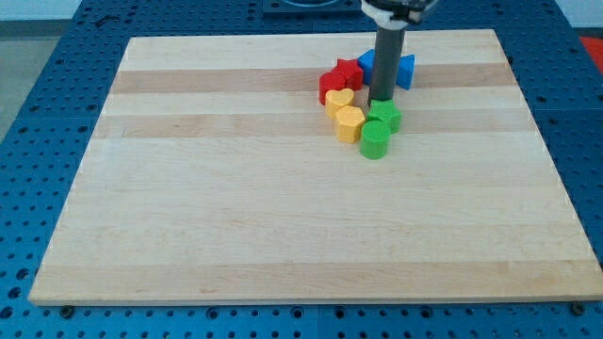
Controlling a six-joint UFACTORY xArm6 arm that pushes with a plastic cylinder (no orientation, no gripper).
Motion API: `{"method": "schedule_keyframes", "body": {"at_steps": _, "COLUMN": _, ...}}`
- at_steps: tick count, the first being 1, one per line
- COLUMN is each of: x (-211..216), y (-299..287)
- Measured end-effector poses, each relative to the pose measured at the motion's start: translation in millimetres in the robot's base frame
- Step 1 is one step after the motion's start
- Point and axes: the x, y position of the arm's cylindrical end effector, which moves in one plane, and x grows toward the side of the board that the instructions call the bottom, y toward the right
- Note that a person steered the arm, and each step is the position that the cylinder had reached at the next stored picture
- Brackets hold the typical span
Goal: Push blue triangle a bit up
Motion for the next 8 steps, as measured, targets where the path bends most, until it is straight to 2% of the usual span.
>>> {"method": "schedule_keyframes", "body": {"at_steps": 1, "x": -1, "y": 17}}
{"method": "schedule_keyframes", "body": {"at_steps": 4, "x": -54, "y": 73}}
{"method": "schedule_keyframes", "body": {"at_steps": 5, "x": -84, "y": 78}}
{"method": "schedule_keyframes", "body": {"at_steps": 6, "x": -83, "y": 78}}
{"method": "schedule_keyframes", "body": {"at_steps": 8, "x": -35, "y": 78}}
